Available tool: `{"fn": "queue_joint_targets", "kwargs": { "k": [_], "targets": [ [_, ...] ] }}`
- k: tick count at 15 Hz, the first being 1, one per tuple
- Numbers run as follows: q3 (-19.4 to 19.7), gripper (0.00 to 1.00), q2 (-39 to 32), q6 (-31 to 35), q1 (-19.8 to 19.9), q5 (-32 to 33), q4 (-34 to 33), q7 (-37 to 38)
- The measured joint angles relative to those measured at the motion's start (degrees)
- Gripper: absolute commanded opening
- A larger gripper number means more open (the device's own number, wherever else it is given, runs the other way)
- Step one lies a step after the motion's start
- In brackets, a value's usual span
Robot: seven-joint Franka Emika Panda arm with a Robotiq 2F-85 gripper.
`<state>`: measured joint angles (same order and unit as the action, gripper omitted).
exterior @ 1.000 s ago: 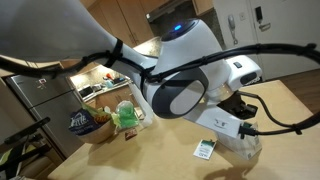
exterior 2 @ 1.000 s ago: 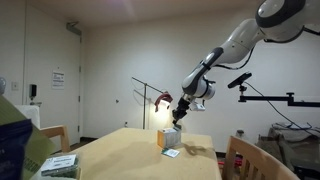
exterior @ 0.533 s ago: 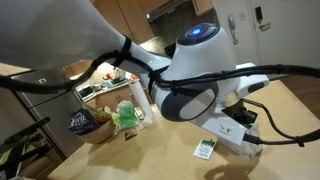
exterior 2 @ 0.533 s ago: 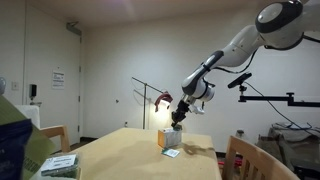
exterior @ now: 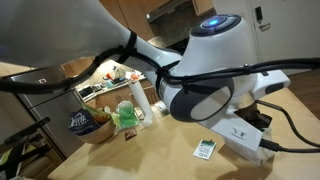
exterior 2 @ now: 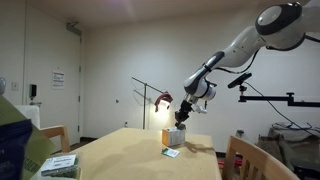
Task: Pick the object on the table and put it in the box
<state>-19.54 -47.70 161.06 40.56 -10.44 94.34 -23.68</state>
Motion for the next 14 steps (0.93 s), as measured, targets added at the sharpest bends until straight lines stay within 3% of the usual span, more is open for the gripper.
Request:
{"fn": "queue_joint_targets", "kwargs": {
  "k": [10, 14],
  "targets": [
    [5.56, 0.99, 0.71, 0.13, -4.68, 0.01, -0.35, 0.50],
    [7.89, 1.00, 1.18, 0.44, -6.79, 0.03, -0.35, 0.55]
  ]
}}
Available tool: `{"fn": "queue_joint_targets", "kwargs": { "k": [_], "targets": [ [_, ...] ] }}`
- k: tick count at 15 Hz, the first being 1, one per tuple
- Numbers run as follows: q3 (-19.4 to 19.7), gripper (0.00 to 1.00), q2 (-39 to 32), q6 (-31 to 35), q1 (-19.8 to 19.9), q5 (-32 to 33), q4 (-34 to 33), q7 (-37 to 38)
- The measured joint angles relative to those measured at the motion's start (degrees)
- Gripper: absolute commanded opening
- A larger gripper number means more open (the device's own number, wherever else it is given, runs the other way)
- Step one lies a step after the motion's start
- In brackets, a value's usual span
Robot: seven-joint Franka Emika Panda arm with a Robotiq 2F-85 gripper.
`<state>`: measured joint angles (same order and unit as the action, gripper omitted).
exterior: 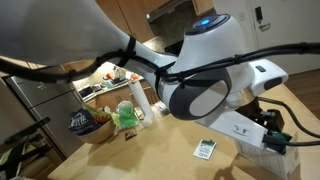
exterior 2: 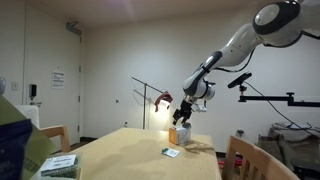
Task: Pick the object on the table and put it in the box
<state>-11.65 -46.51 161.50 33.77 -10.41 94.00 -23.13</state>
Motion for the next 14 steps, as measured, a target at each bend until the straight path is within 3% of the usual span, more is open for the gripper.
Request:
{"fn": "queue_joint_targets", "kwargs": {
  "k": [6, 10, 14],
  "targets": [
    [3.42, 1.00, 2.13, 4.76, -3.19, 0.16, 1.23, 1.18],
    [5.73, 1.00, 5.24, 13.03, -5.61, 0.63, 5.25, 3.73],
    [5.67, 1.00, 7.25, 21.16, -6.37, 3.08, 8.81, 5.62]
  ]
}}
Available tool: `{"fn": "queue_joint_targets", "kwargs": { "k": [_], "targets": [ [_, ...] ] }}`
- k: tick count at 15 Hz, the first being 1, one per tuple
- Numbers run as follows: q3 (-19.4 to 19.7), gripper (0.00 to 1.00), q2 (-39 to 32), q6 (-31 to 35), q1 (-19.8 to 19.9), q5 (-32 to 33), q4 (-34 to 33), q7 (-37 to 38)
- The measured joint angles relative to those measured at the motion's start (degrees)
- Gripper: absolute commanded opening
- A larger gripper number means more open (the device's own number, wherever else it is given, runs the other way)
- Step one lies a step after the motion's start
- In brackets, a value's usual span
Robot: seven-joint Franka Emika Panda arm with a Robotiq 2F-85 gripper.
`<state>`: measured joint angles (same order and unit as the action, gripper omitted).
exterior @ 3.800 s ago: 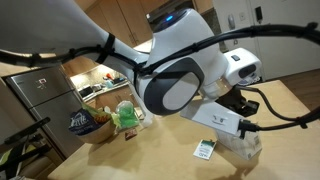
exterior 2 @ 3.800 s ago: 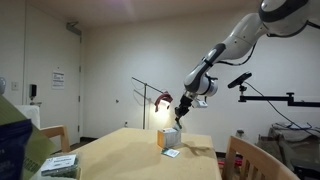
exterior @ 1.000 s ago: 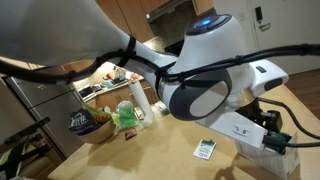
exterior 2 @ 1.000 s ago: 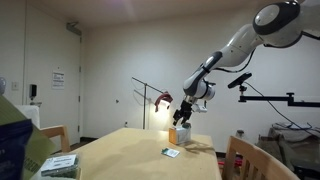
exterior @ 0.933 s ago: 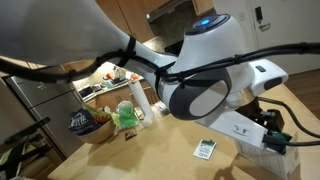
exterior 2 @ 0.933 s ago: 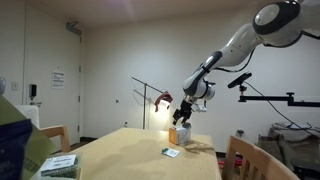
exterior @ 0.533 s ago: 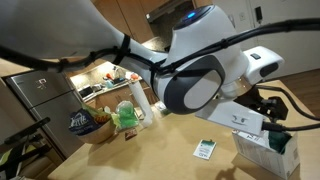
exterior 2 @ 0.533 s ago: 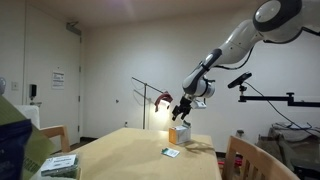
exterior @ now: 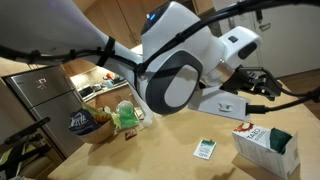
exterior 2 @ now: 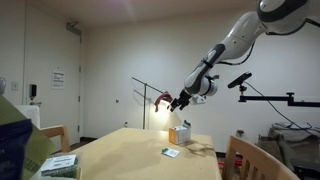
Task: Pick the object on the table and put it in the box
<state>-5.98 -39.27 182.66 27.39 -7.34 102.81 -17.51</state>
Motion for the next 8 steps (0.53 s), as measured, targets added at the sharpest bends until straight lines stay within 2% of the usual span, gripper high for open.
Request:
{"fn": "queue_joint_targets", "kwargs": {
  "k": [1, 2, 6, 7, 8],
  "targets": [
    [-1.15, 1.00, -0.04, 2.22, 0.54, 0.39, 0.61, -0.40],
    [-3.96, 1.00, -0.22, 4.39, 2.22, 1.16, 1.24, -1.75],
    [-22.59, 1.00, -3.20, 5.70, 14.56, 11.67, 3.17, -3.70],
    [-26.11, 1.00, -4.45, 5.70, 17.22, 13.82, 3.56, -3.80],
    [-27.72, 1.00, -5.31, 5.71, 18.62, 14.69, 3.61, -4.27]
  ]
}}
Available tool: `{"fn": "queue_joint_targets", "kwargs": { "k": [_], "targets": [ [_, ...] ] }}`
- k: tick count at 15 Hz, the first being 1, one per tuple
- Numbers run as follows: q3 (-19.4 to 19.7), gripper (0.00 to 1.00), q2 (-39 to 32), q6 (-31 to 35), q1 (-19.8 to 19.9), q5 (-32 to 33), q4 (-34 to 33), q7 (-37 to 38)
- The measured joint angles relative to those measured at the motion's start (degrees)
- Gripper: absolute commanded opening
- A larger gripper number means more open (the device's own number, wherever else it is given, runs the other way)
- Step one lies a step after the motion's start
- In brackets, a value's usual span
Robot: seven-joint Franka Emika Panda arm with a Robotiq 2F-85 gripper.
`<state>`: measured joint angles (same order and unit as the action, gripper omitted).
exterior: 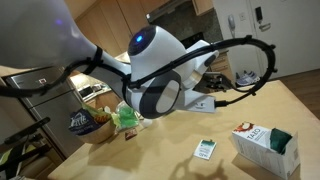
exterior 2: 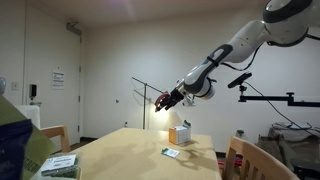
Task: Pick the object on the table and put it in the box
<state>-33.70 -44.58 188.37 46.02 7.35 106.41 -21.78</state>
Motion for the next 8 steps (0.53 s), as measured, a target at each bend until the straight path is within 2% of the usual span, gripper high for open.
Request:
{"fn": "queue_joint_targets", "kwargs": {
  "k": [8],
  "targets": [
    [-0.53, 1.00, -0.70, 0.02, 0.84, 0.37, -0.01, -0.69]
  ]
}}
